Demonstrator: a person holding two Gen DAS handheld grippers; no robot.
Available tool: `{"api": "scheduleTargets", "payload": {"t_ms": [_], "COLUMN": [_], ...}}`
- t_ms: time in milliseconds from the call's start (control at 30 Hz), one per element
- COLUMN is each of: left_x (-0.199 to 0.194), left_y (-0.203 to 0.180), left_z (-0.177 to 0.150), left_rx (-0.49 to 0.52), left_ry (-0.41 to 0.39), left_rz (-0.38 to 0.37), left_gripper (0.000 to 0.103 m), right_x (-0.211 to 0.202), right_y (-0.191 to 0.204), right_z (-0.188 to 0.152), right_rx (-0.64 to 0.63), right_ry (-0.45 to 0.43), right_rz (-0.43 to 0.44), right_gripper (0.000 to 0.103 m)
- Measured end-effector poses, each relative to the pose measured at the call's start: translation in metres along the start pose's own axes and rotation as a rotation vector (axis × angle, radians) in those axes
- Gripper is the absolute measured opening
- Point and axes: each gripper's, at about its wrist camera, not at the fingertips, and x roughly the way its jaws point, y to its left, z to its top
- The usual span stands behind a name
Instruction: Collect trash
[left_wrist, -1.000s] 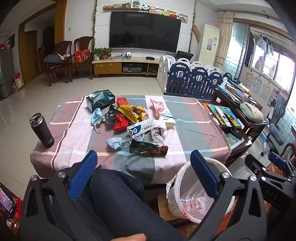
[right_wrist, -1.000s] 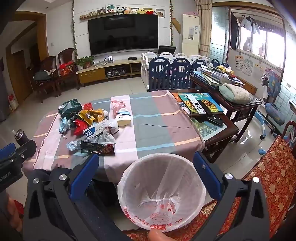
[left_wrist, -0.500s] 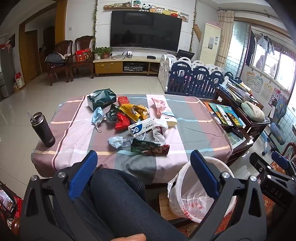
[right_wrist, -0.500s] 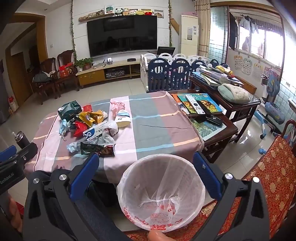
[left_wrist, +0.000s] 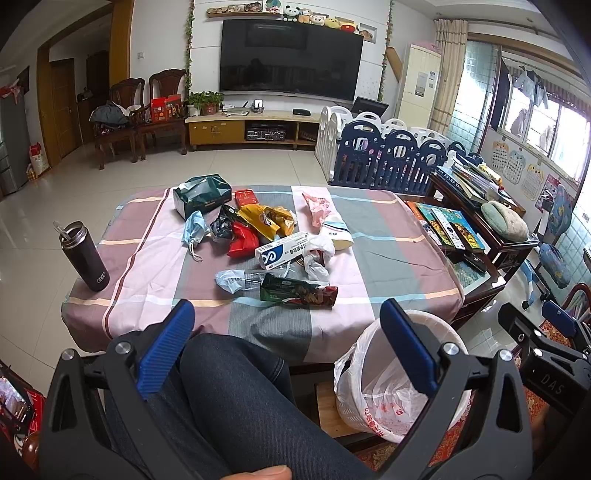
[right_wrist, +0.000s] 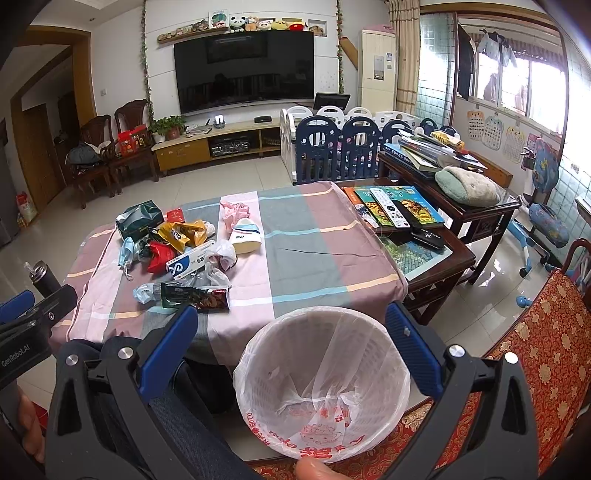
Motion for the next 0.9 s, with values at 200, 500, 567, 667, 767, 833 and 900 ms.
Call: {"api": "scheduleTargets", "payload": {"t_ms": [200, 500, 567, 667, 767, 833, 900], "left_x": [0.001, 0.005, 0.005, 0.008, 0.008, 0.008, 0.009], "left_y": [0.004, 0.006, 0.006, 0.006, 0.006, 0.006, 0.006], "left_z": [-0.005, -0.011, -0.009, -0.020, -0.016, -0.019, -0.019], "left_rx": [-0.001, -0.001, -0.002, -0.004, -0.003, -0.002, -0.003], "left_ry": [0.000, 0.004, 0.005, 0.005, 0.006, 0.007, 0.008], "left_rz": [0.000, -0.001, -0.001, 0.000, -0.002, -0.001, -0.002], "left_gripper": [0.100, 0.100, 0.100, 0.100, 0.100, 0.100, 0.100], "right_x": [0.000, 0.003, 0.004, 0.004, 0.005, 0.005, 0.005], "right_y": [-0.001, 0.000, 0.000, 0.000, -0.001, -0.001, -0.002], "right_z": [0.000, -0.006, -0.007, -0.007, -0.007, -0.007, -0.007], "right_rx": [0.003, 0.008, 0.013, 0.012, 0.016, 0.015, 0.014], "right_ry": [0.001, 0.006, 0.013, 0.012, 0.012, 0.013, 0.014], "right_rz": [0.001, 0.003, 0.008, 0.008, 0.008, 0.008, 0.009], "right_gripper": [0.100, 0.100, 0.100, 0.100, 0.100, 0.100, 0.100]}}
